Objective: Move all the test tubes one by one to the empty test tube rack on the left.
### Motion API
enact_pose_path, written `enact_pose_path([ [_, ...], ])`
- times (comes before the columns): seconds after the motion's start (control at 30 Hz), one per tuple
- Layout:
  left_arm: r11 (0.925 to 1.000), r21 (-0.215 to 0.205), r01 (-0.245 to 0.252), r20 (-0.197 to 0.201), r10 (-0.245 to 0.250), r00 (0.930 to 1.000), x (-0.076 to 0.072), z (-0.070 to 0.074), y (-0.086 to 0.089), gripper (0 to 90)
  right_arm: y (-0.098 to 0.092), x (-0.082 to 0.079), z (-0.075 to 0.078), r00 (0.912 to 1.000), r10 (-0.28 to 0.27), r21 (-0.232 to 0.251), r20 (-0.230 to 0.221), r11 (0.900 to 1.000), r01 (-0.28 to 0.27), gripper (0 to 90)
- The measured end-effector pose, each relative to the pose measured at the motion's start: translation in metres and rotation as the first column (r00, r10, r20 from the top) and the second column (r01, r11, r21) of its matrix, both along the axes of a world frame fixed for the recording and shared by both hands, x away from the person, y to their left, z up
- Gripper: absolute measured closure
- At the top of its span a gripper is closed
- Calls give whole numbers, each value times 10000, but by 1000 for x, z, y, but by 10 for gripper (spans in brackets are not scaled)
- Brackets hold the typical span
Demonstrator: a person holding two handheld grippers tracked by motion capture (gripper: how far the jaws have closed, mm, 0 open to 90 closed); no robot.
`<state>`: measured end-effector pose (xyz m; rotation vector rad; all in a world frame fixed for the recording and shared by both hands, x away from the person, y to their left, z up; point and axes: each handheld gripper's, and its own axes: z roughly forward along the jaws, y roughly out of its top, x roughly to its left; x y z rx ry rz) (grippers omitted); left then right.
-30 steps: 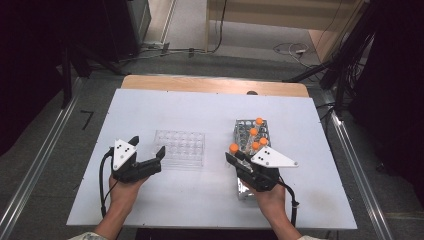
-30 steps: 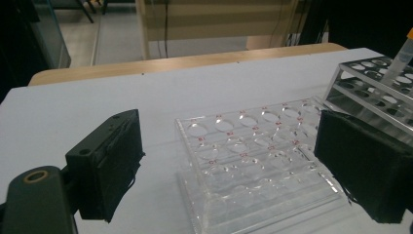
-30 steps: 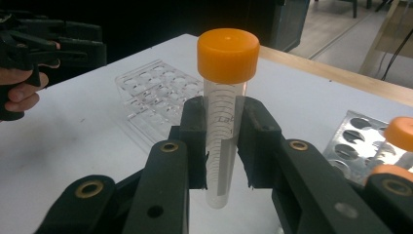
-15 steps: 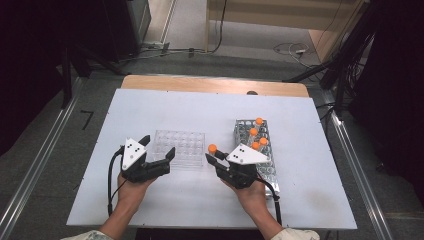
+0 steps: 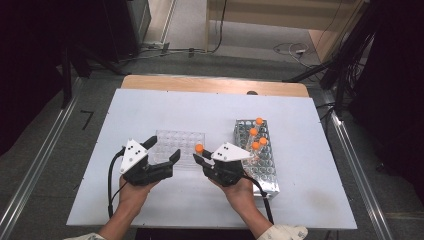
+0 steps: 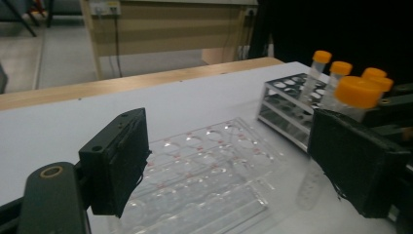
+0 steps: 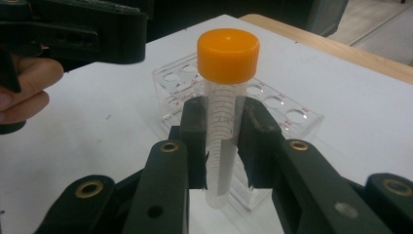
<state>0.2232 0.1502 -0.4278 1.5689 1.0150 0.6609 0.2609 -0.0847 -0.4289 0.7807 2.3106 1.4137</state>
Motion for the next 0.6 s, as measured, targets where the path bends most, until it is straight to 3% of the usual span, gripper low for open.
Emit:
enact_pose_path([
  [0.37,9939,-79,1103,15,-1103,9939,-4,2,-11,295,24,-2,-9,9988,409,144,-261,9991,-406,717],
  [0.6,9894,-11,1451,3,-1451,9894,-3,0,-12,423,32,-1,-13,9984,514,207,-244,9985,-509,716],
])
